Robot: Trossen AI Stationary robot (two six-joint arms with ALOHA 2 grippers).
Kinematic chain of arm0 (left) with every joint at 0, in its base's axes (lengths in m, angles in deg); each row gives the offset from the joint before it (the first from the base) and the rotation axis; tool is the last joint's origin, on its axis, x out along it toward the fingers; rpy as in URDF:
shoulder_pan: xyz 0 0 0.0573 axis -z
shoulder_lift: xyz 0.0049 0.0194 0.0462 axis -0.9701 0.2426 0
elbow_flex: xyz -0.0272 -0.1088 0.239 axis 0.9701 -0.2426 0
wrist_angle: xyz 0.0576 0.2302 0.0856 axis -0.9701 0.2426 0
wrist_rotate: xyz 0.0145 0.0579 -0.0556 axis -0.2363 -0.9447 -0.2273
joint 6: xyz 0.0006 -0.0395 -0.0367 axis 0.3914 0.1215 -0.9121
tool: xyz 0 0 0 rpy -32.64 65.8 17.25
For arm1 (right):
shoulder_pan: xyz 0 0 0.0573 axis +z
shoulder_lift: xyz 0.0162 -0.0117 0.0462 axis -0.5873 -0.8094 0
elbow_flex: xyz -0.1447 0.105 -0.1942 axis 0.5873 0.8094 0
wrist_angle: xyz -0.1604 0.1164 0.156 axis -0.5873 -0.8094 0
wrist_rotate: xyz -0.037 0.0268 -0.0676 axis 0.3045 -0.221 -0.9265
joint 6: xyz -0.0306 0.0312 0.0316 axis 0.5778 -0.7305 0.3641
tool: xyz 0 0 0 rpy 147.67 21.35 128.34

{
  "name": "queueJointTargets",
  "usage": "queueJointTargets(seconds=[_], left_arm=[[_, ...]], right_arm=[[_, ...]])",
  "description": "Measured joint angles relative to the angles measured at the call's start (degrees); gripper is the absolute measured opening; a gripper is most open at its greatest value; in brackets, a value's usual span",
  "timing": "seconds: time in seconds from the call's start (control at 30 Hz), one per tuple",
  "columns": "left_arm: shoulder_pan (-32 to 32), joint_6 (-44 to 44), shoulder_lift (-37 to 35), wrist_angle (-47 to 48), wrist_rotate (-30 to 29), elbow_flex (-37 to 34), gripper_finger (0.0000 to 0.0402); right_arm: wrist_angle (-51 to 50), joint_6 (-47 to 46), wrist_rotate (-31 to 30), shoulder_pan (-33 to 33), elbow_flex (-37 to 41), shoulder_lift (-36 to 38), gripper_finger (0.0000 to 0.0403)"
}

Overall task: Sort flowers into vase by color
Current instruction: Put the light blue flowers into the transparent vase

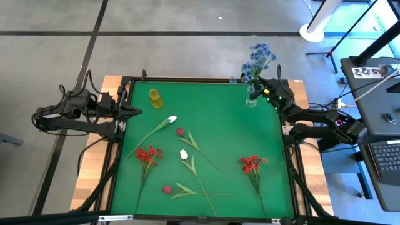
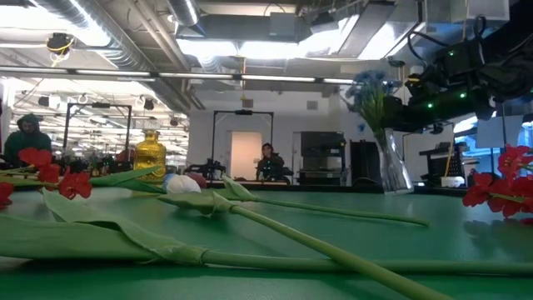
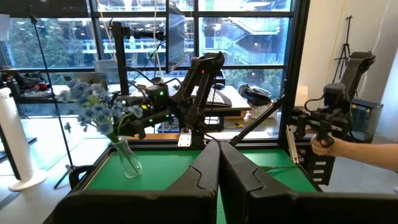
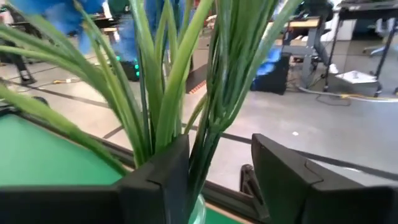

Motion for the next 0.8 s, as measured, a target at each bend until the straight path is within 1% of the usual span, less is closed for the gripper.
queueJointTargets(seconds=[0.1, 0.2, 0.53, 0.8], left_arm=[[0.0, 0.0, 0.0, 0.0, 0.0, 0.0, 0.0], [0.0, 0.0, 0.0, 0.0, 0.0, 0.0, 0.0], [0.0, 0.0, 0.0, 0.0, 0.0, 0.0, 0.0], [0.0, 0.0, 0.0, 0.0, 0.0, 0.0, 0.0]], right_arm=[[-1.8, -0.4, 1.7, 0.0, -0.1, 0.7, 0.0173], [-4.2, -0.6, 1.9, 0.0, -0.1, 1.8, 0.0165], [-12.7, 0.5, 1.9, 0.0, -0.1, 7.4, 0.0109], [-20.9, 0.5, 3.9, 0.0, -0.1, 12.6, 0.0104]])
